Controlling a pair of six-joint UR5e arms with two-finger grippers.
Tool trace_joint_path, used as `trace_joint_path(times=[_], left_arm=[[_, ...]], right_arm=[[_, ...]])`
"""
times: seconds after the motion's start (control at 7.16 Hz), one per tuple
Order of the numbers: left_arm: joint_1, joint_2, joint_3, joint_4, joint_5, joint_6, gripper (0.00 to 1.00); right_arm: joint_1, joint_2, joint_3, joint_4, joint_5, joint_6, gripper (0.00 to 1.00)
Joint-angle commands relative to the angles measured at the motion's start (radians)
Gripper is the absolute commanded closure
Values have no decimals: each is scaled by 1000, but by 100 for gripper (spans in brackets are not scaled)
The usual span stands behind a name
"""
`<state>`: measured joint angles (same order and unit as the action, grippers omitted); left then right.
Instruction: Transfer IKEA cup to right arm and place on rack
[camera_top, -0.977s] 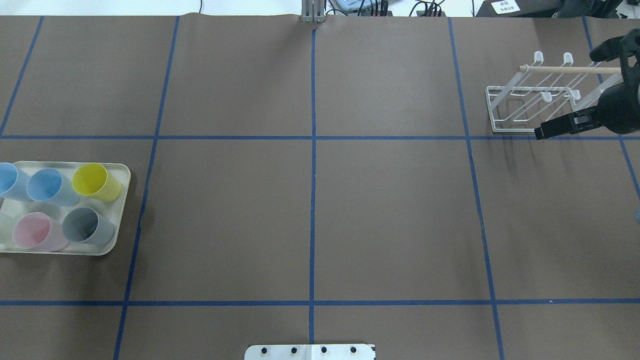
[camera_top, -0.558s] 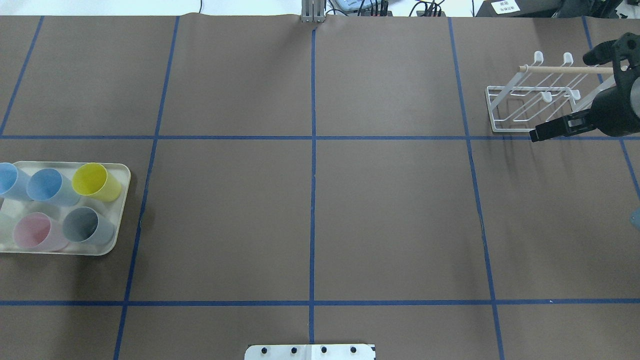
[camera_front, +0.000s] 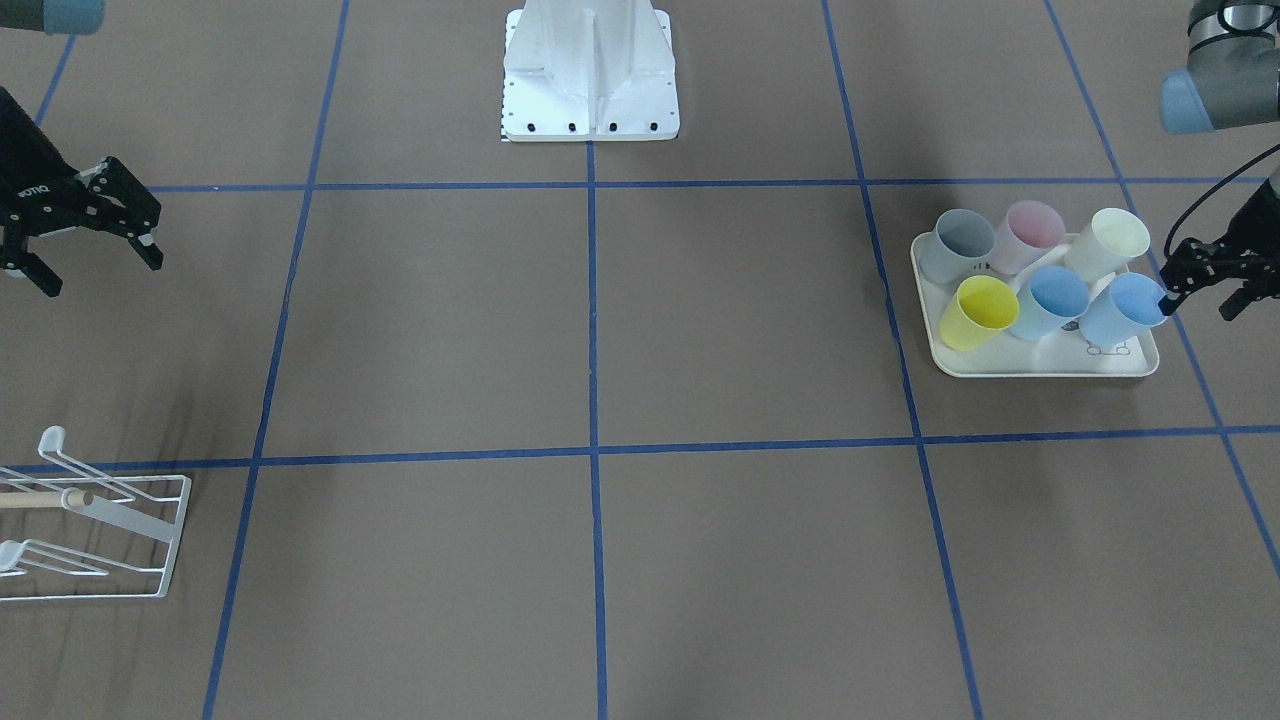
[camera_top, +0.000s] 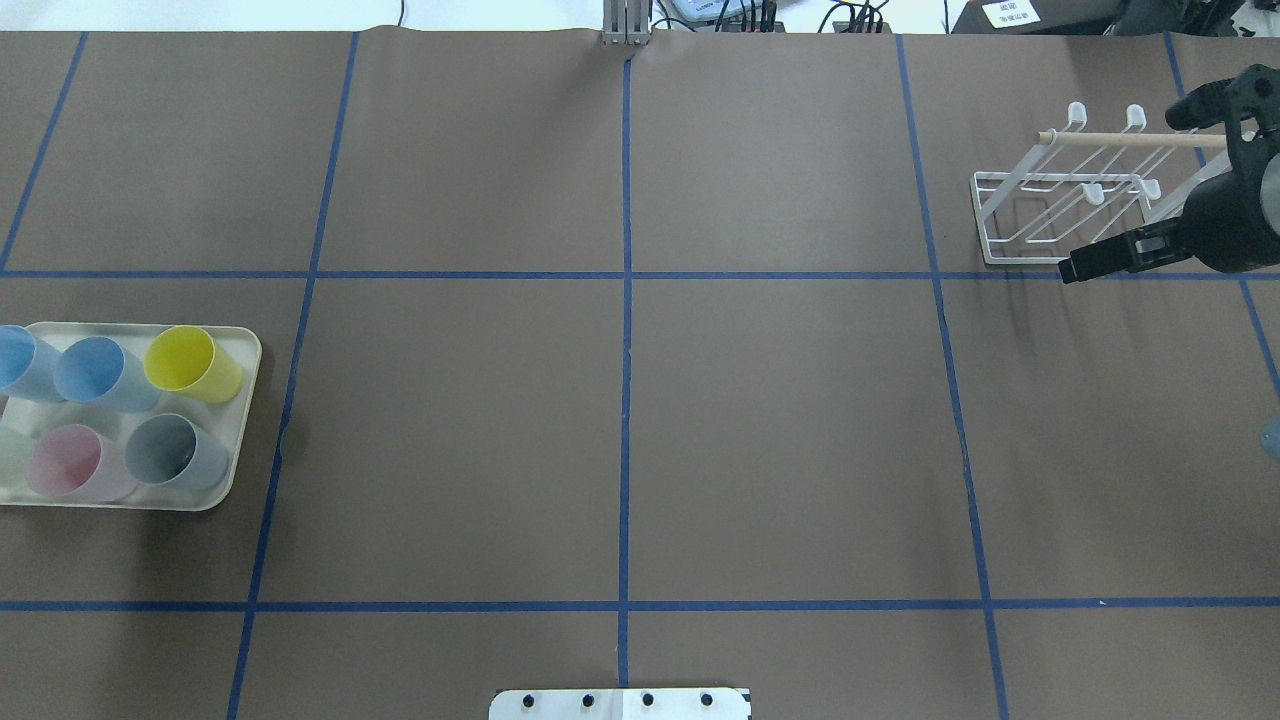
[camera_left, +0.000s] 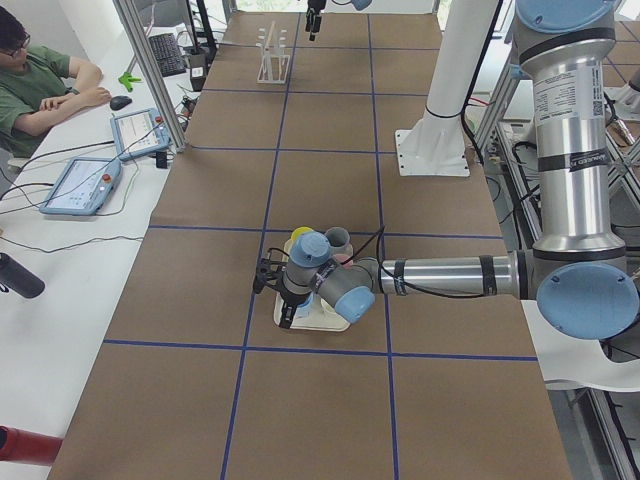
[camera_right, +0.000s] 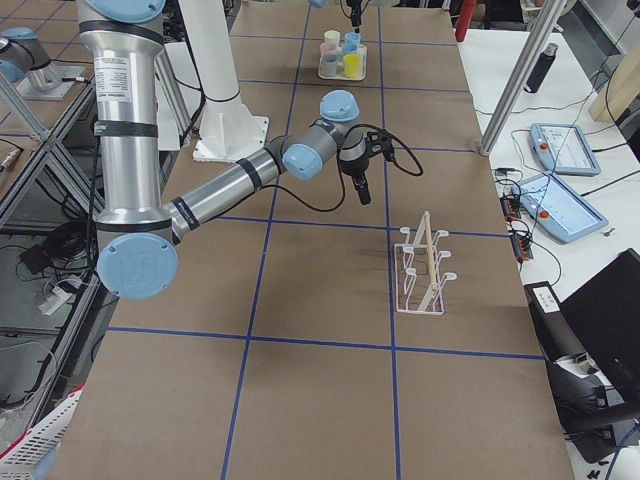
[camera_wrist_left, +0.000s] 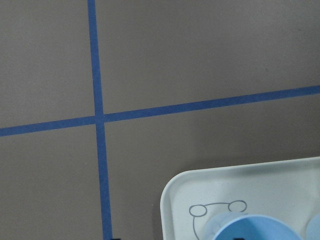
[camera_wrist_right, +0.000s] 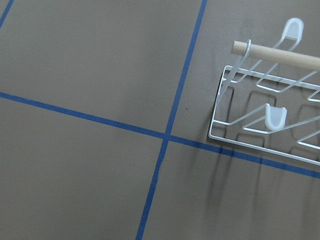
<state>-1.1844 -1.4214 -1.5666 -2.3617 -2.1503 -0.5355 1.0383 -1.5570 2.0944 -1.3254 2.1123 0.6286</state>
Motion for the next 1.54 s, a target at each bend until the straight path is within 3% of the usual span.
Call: trace_joint_path(times=[0.0,0.28,0.7,1.12,1.26,1.4], left_arm=[[6,-2,11,-54,-8,-3,31],[8,2,13,-70,-51,-1,31],[17,13,25,-79,-53,11,48],[31,13,25,-93,-63,11,55],[32,15,25,-93,-63,11,60],[32,15,25,-93,-63,9,75]], right_arm=[[0,0,-1,0,0,0,0],[-1,0,-1,0,0,-1,0],[-1,-3,-1,0,0,0,0],[-1,-3,-2,0,0,0,0],[-1,-5,-2,0,0,0,0],[-1,-5,-2,0,0,0,0]])
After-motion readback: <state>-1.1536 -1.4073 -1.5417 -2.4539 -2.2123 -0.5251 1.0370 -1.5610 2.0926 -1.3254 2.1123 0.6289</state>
